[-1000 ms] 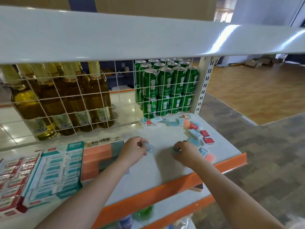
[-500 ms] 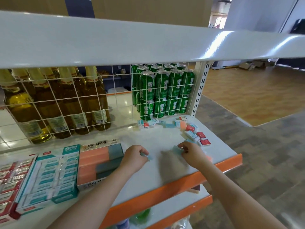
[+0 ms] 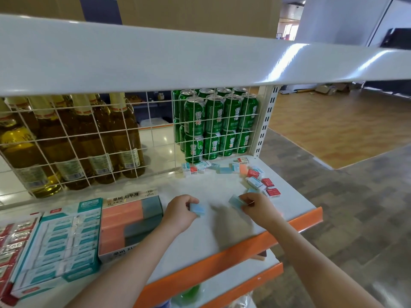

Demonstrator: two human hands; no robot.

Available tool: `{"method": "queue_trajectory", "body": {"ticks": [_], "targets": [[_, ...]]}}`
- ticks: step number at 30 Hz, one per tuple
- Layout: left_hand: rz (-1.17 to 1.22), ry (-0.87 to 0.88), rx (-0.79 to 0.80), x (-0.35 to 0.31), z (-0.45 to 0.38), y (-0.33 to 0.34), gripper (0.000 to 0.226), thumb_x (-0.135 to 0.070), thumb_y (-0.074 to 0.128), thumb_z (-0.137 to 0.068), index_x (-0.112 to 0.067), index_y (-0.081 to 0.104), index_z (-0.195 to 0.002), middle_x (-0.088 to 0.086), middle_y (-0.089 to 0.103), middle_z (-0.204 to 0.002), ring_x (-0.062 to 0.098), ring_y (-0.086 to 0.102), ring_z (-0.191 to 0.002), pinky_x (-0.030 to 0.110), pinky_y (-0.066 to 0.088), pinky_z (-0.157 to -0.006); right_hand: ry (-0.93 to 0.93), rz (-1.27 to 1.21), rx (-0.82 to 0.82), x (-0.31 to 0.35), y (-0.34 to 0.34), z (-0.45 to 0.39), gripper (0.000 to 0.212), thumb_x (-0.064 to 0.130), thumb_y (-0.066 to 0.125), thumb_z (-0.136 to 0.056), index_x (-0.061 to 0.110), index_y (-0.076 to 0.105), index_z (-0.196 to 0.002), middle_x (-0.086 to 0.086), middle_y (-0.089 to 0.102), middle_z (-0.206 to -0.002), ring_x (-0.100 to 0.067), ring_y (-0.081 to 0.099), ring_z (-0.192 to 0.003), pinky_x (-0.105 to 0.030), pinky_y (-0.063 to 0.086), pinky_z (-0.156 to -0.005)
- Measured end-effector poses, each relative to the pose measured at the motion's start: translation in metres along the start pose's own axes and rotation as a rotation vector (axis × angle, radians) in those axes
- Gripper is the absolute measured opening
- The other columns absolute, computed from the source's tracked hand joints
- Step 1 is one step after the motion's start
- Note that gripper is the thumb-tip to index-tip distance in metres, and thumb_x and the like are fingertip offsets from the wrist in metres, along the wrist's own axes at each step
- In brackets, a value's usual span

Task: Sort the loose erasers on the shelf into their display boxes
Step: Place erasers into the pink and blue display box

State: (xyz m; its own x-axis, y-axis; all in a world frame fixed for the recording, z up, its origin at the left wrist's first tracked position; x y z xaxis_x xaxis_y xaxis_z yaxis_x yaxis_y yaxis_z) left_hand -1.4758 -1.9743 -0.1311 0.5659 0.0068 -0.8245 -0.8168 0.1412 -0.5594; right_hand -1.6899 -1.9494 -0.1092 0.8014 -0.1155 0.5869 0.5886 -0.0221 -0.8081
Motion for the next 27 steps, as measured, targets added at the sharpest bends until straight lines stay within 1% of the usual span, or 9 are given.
{"method": "queue_trajectory", "body": {"ticks": [5,7,9,13,19,21,23,25,27], "targets": [[0.113,0.025,0.010,-0.005,0.002,-0.001,0.035,0.013,0.061,-0.077,-0.005,0.064,-0.107,0.006,0.061,-0.099,0.015,0.056,-0.083,0.007,0.044,-0.062,-0.001,0.006,0.005,0.000,0.004,-0.004,0.030,0.001,0.050,-0.086,0.007,0.063,-0.112,-0.003,0.061,-0.107,-0.011,0.049,-0.090,-0.018,0.034,-0.076],[0.153,0.027,0.006,-0.006,0.003,-0.002,0.035,0.014,0.057,-0.079,-0.005,0.063,-0.106,0.003,0.059,-0.095,0.010,0.055,-0.075,0.004,0.043,-0.057,0.002,0.005,0.012,0.001,0.005,-0.004,0.031,0.002,0.050,-0.087,0.008,0.062,-0.114,-0.004,0.062,-0.111,-0.012,0.050,-0.092,-0.019,0.036,-0.079],[0.190,0.031,-0.001,-0.007,0.003,-0.004,0.035,0.016,0.054,-0.079,-0.008,0.063,-0.103,0.002,0.059,-0.093,0.006,0.054,-0.072,0.007,0.045,-0.059,-0.001,0.001,0.020,0.003,0.006,-0.003,0.031,0.003,0.050,-0.087,0.007,0.061,-0.116,-0.005,0.061,-0.116,-0.015,0.052,-0.097,-0.021,0.040,-0.084],[0.231,0.039,-0.008,-0.009,0.005,-0.008,0.037,0.017,0.051,-0.079,-0.014,0.060,-0.098,0.003,0.059,-0.087,0.009,0.054,-0.070,0.021,0.046,-0.065,-0.003,0.001,0.028,0.007,0.007,-0.002,0.029,0.006,0.050,-0.089,0.008,0.061,-0.116,-0.005,0.060,-0.118,-0.019,0.054,-0.107,-0.023,0.040,-0.089],[0.113,0.058,-0.016,-0.011,0.004,-0.009,0.028,0.003,0.052,-0.085,-0.019,0.055,-0.103,-0.005,0.047,-0.081,0.014,0.050,-0.074,0.021,0.042,-0.060,-0.016,0.003,0.032,0.011,0.008,-0.003,0.027,0.009,0.051,-0.090,0.008,0.061,-0.115,-0.005,0.061,-0.116,-0.017,0.054,-0.101,-0.020,0.039,-0.086],[-0.004,0.083,0.012,-0.011,0.004,-0.007,0.025,-0.003,0.053,-0.086,-0.020,0.053,-0.105,-0.005,0.048,-0.086,0.015,0.049,-0.076,0.019,0.041,-0.058,-0.023,-0.007,0.023,0.012,0.008,-0.004,0.028,0.007,0.052,-0.090,0.007,0.061,-0.116,-0.006,0.062,-0.116,-0.018,0.055,-0.103,-0.018,0.038,-0.085],[-0.135,0.099,0.048,-0.011,0.004,-0.004,0.027,-0.007,0.055,-0.086,-0.018,0.055,-0.111,-0.002,0.053,-0.097,0.016,0.053,-0.079,0.025,0.046,-0.067,-0.026,-0.017,0.025,0.012,0.008,-0.004,0.028,0.006,0.053,-0.089,0.007,0.061,-0.116,-0.005,0.061,-0.117,-0.016,0.054,-0.099,-0.018,0.038,-0.085],[-0.259,0.117,0.093,-0.010,0.006,-0.001,0.035,-0.010,0.054,-0.087,-0.019,0.056,-0.121,0.002,0.058,-0.110,0.019,0.057,-0.093,0.027,0.046,-0.080,-0.036,-0.034,0.027,0.012,0.008,-0.005,0.028,0.005,0.054,-0.088,0.007,0.061,-0.115,-0.005,0.061,-0.114,-0.012,0.051,-0.093,-0.018,0.039,-0.084],[-0.351,0.147,0.152,-0.010,0.008,0.003,0.046,-0.010,0.050,-0.089,-0.023,0.049,-0.133,0.002,0.056,-0.126,0.017,0.054,-0.113,0.026,0.043,-0.090,-0.042,-0.044,0.025,0.012,0.007,-0.005,0.026,0.004,0.056,-0.087,0.007,0.062,-0.111,-0.004,0.062,-0.108,-0.011,0.051,-0.090,-0.018,0.041,-0.082]]}}
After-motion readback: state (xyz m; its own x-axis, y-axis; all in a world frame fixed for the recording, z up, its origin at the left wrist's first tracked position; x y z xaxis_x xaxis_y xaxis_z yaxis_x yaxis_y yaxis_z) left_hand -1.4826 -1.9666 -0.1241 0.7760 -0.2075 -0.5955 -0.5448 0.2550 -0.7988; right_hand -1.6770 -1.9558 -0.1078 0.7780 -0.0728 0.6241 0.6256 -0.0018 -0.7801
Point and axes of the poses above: each hand's wrist, its own z-axis away from the middle knuckle, its own y-axis out of the palm, x = y × z, the point moved 4 cm from there along -z, towards the middle knuckle
